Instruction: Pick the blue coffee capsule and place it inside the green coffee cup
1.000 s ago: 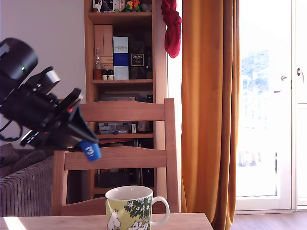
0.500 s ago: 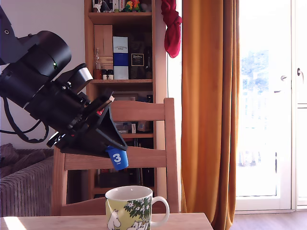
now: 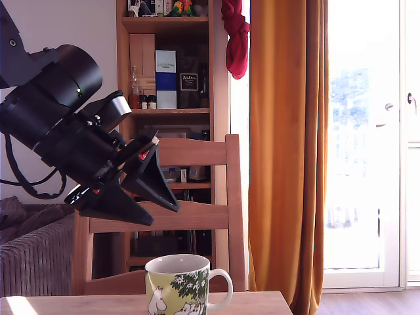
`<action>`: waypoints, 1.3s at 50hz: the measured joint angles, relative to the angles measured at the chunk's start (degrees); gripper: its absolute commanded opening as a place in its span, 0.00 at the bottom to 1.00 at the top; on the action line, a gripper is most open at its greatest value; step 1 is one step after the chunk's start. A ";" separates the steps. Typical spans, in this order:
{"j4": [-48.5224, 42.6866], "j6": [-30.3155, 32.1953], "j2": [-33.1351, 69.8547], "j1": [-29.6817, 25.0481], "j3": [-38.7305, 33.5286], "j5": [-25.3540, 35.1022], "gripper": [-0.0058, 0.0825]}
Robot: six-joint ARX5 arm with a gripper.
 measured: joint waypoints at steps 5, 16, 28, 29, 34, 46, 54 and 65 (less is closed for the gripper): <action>0.13 0.00 0.00 -0.33 0.00 -0.04 0.17; -0.22 0.02 -0.07 0.31 0.09 -5.16 0.04; -4.76 1.95 -7.39 3.39 0.09 -13.03 0.04; -5.46 2.29 -8.57 3.74 0.09 -13.64 0.04; -9.09 4.52 -14.12 5.77 0.22 -15.52 0.04; -15.74 8.04 -20.85 13.51 0.31 -16.46 0.04; -19.67 10.75 -24.74 18.23 0.31 -16.52 0.04; -23.52 12.09 -29.53 23.87 0.31 -16.35 0.04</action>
